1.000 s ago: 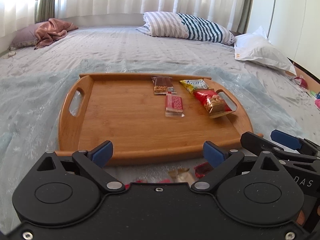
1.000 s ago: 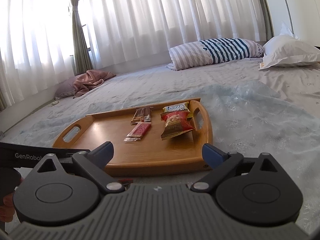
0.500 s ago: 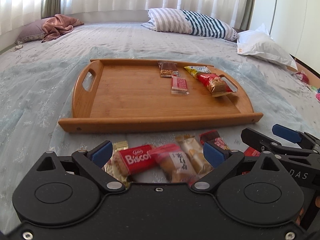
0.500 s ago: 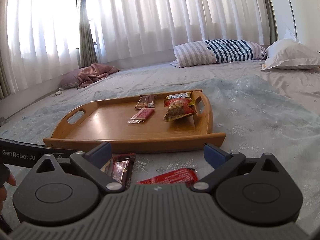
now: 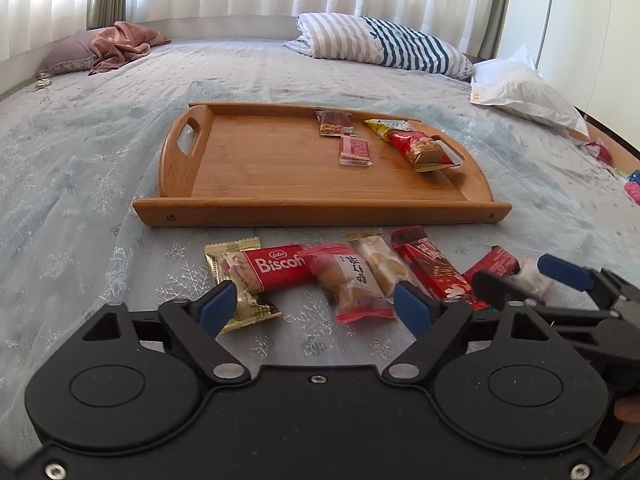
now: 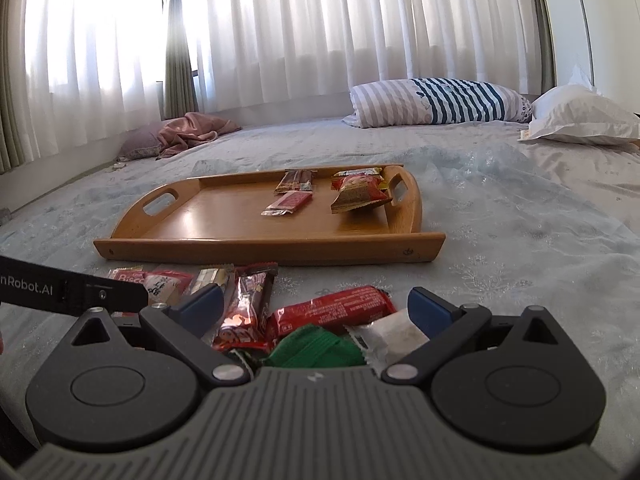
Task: Organize snacks
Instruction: 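Grasp the pink-and-white packet with the left tool while the right tool grasps the green packet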
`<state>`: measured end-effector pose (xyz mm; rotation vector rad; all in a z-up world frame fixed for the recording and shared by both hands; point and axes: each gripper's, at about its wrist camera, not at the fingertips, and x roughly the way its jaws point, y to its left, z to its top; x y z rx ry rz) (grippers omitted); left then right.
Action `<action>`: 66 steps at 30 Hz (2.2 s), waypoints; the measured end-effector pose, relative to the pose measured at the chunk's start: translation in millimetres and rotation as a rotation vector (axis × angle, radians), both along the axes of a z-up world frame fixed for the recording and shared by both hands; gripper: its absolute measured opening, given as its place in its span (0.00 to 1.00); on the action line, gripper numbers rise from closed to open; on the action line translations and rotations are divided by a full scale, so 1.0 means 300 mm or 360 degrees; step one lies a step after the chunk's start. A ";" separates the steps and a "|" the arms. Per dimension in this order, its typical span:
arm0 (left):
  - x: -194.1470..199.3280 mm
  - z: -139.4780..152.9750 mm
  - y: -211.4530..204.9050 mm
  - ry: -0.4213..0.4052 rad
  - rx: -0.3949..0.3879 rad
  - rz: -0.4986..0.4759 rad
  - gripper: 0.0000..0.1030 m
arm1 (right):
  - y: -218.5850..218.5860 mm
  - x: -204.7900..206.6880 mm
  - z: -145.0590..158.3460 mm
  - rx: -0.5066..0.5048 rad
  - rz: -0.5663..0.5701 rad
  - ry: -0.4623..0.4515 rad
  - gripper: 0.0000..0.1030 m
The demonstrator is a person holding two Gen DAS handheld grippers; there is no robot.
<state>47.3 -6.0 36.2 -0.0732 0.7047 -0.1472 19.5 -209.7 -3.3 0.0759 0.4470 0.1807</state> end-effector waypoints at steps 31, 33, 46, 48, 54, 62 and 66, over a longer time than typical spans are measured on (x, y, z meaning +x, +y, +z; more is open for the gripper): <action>0.078 -0.061 -0.081 0.0040 -0.0006 0.0021 0.46 | 0.015 -0.138 -0.037 0.0173 -0.0118 0.0114 0.46; 0.081 -0.069 -0.081 0.0037 -0.0007 0.0026 0.46 | 0.024 -0.137 -0.034 0.0167 -0.0121 0.0106 0.46; 0.036 -0.036 -0.099 0.0034 0.0009 -0.0074 0.27 | 0.024 -0.131 -0.021 0.0165 -0.0130 0.0118 0.35; 0.028 -0.029 -0.100 0.0034 0.0003 -0.0085 0.27 | 0.025 -0.128 -0.015 0.0165 -0.0133 0.0119 0.35; 0.002 -0.036 -0.098 0.0017 0.0048 -0.0050 0.39 | 0.026 -0.132 -0.009 0.0139 -0.0149 0.0113 0.35; 0.015 -0.028 -0.116 -0.0017 0.0044 -0.0067 0.41 | -0.003 -0.145 -0.006 0.0227 -0.0201 0.0057 0.60; 0.025 -0.041 -0.129 -0.0029 0.0094 -0.0043 0.38 | 0.010 -0.150 -0.002 0.0156 -0.0239 0.0040 0.60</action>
